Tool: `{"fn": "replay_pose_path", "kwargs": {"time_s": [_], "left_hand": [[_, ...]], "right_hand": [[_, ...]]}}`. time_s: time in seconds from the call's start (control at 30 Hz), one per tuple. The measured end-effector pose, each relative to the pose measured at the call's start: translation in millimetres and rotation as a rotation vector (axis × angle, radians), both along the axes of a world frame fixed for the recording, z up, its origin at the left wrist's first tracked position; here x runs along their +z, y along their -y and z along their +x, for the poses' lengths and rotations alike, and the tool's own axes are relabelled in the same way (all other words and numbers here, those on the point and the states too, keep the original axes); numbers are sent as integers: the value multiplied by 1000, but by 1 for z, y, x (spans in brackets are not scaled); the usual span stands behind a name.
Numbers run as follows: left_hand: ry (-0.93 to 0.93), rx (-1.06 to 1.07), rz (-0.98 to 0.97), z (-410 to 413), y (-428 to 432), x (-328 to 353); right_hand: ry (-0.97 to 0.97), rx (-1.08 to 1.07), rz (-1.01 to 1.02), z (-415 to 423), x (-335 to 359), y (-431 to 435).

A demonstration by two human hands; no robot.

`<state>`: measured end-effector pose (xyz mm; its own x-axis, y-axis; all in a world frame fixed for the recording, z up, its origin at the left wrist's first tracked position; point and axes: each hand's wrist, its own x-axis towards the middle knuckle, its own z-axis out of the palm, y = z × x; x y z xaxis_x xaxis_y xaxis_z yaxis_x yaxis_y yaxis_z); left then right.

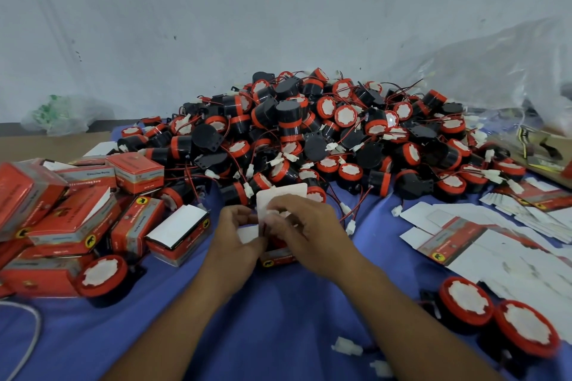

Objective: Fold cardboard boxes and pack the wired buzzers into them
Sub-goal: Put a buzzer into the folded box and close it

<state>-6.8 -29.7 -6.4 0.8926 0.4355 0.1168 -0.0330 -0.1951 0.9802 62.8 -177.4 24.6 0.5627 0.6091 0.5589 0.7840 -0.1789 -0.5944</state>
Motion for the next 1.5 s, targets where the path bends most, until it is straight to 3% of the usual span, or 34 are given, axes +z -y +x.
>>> {"fn": "replay_pose_path", "kwargs": {"time_s": [0.27,0.47,0.6,0.67,0.8,0.9,0.97,1.07,1.13,1.2,1.3,1.4,1.5], "left_hand": [[20,-67,-215,2,-2,-4],[64,-65,-554,2,-5,3],[111,96,-268,-4,1,2],[153,78,-123,-9,3,3],[175,-18,412,-12,3,2],[137,13,588,-9,0,-1],[80,-30,569,-8,-1,-3],[87,-105,500,-7,1,-1],[109,-104,499,-8,2,-1],[117,-103,493,-7,1,-2],[124,-115,468,-6,1,-4],[142,-122,424,-6,0,-6],[136,-135,357,-6,-3,-8]], "right_hand": [[68,9,-158,1,-5,-3],[101,66,-310,5,-6,3],[194,67,-376,5,-8,4],[240,45,-443,4,-9,4],[121,119,-425,8,2,14],[-22,53,-281,17,10,25],[-95,-136,-82,23,17,31],[-243,-380,-104,41,20,47],[-629,-304,-60,49,18,53],[-943,-128,117,51,14,53],[-891,-11,165,49,2,43],[-659,-115,-10,44,-12,30],[-640,-68,42,39,-17,22]]}}
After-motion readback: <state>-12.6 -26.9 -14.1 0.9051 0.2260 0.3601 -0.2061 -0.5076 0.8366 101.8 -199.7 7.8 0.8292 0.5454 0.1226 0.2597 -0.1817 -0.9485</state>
